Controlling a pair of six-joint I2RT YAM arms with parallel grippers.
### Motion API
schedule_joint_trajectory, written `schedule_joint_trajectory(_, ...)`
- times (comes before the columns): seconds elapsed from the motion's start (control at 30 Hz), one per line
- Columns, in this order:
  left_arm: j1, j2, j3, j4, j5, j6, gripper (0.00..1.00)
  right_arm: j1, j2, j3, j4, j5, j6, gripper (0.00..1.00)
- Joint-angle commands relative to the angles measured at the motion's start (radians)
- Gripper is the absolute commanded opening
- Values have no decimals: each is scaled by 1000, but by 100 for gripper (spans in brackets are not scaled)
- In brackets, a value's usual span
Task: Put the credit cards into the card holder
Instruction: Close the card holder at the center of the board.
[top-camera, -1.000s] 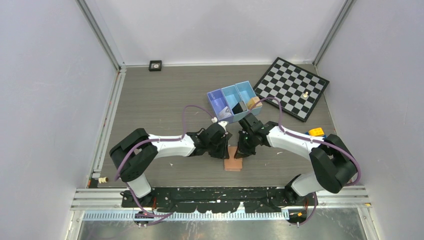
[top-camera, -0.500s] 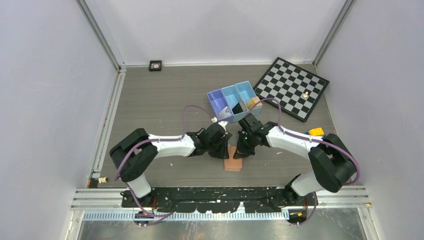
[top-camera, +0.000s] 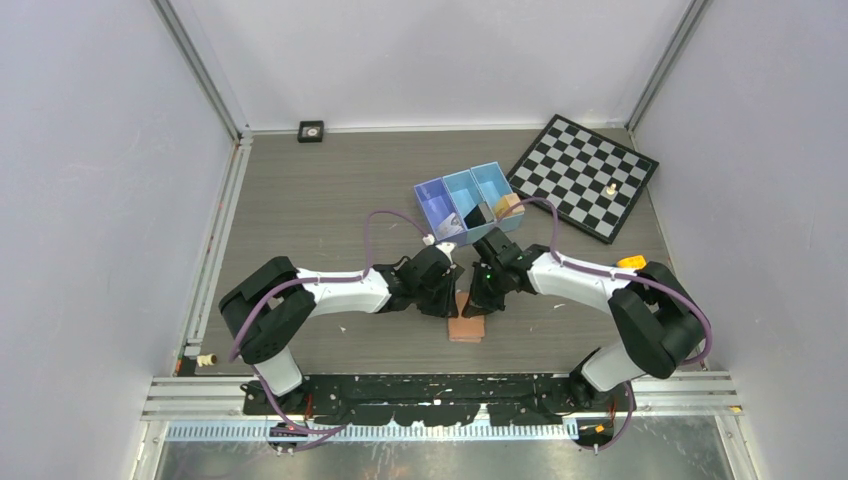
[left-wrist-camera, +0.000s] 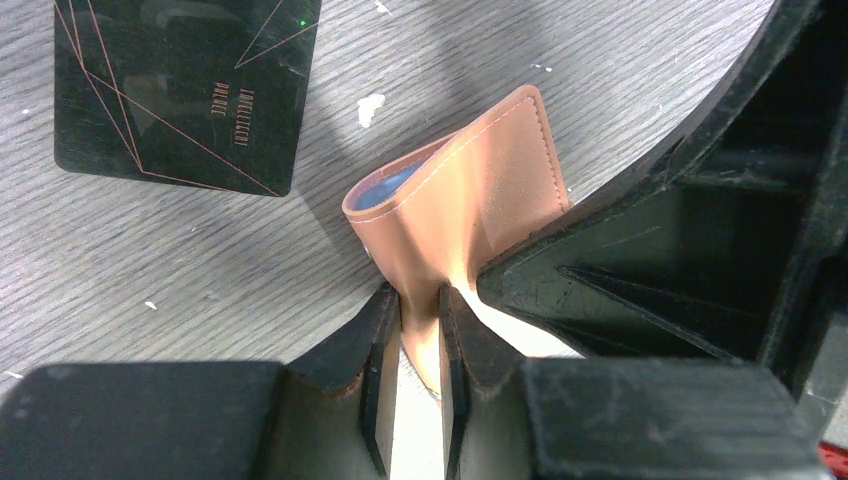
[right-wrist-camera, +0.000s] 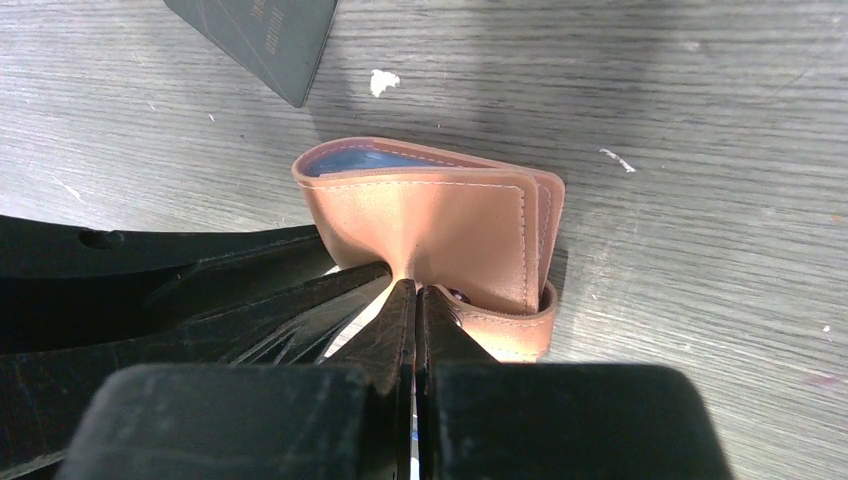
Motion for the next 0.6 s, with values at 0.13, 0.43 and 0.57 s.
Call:
schedule_joint_trajectory(0.13,-11,10,-22,-73,-69,22,16,-38,-20,-82,-22,124,28,0)
schedule_joint_trajectory(0.43,-7,6,-27,-79,-81,29,15,-68,-59,-241,93,145,162,0)
schedule_joint_trajectory(0.57,2,-2,-31,-89,-81,34,13,-68,-55,-302,162,159,213,0)
